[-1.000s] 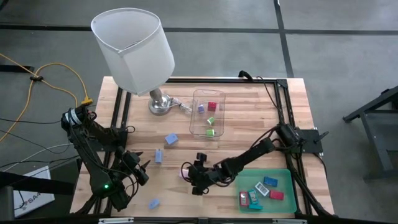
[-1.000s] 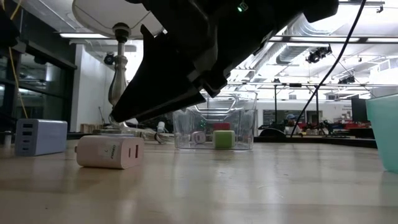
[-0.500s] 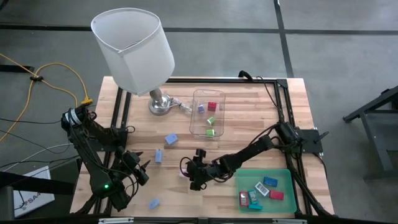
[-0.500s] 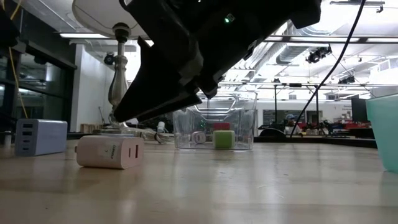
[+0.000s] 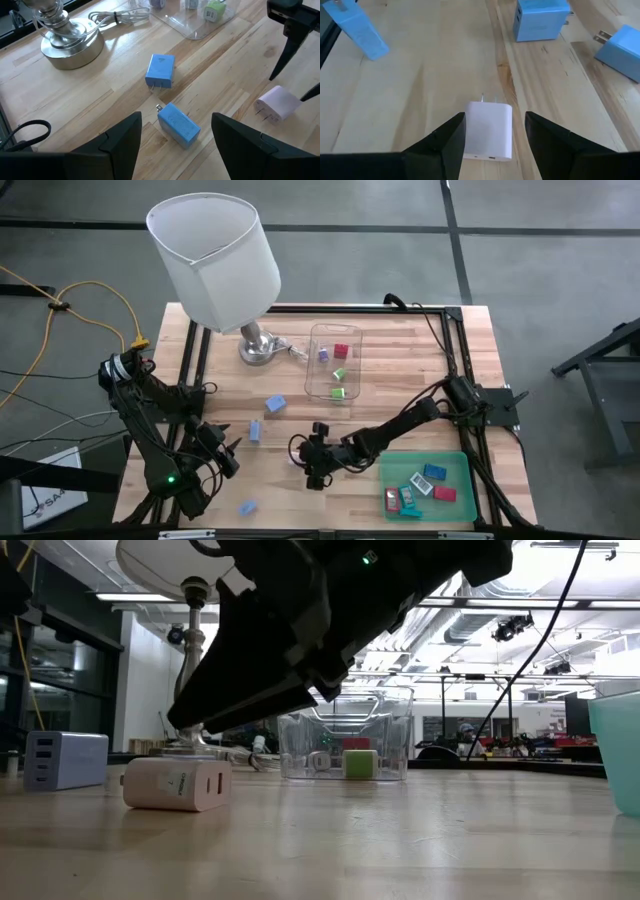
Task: Pick & Place Office items
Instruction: Put the white charger adapter into the transparent bin
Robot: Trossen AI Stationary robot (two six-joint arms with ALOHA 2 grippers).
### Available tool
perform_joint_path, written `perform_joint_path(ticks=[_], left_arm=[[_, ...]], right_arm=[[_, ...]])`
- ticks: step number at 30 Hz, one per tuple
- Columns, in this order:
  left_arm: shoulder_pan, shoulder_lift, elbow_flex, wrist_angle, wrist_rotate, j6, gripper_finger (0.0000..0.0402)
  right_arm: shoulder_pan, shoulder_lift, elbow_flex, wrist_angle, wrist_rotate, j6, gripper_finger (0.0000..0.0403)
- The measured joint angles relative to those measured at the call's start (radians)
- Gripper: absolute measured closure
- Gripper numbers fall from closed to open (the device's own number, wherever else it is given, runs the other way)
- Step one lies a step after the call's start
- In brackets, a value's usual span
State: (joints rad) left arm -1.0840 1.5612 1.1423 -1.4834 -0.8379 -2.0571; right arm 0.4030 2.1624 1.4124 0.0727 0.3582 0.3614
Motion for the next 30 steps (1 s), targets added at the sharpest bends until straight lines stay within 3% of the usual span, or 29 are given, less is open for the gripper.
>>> perform_joint_path(ticks=[7,18,30], left_arm=[[0.000,0.000,0.000,0.000,0.000,0.000,0.0170],[0.000,0.000,0.000,0.000,0.000,0.000,0.0170],[0.000,0.000,0.000,0.000,0.000,0.000,0.0170]], right_arm=[[-0.008,0.001,0.000,0.004,-0.095,-0.007,0.0200],[-0.019,0.003,0.000,0.000,-0.125,0.010,0.0089],[-0.019,0.004,0.000,-0.013,-0.119,0.049,0.0090]])
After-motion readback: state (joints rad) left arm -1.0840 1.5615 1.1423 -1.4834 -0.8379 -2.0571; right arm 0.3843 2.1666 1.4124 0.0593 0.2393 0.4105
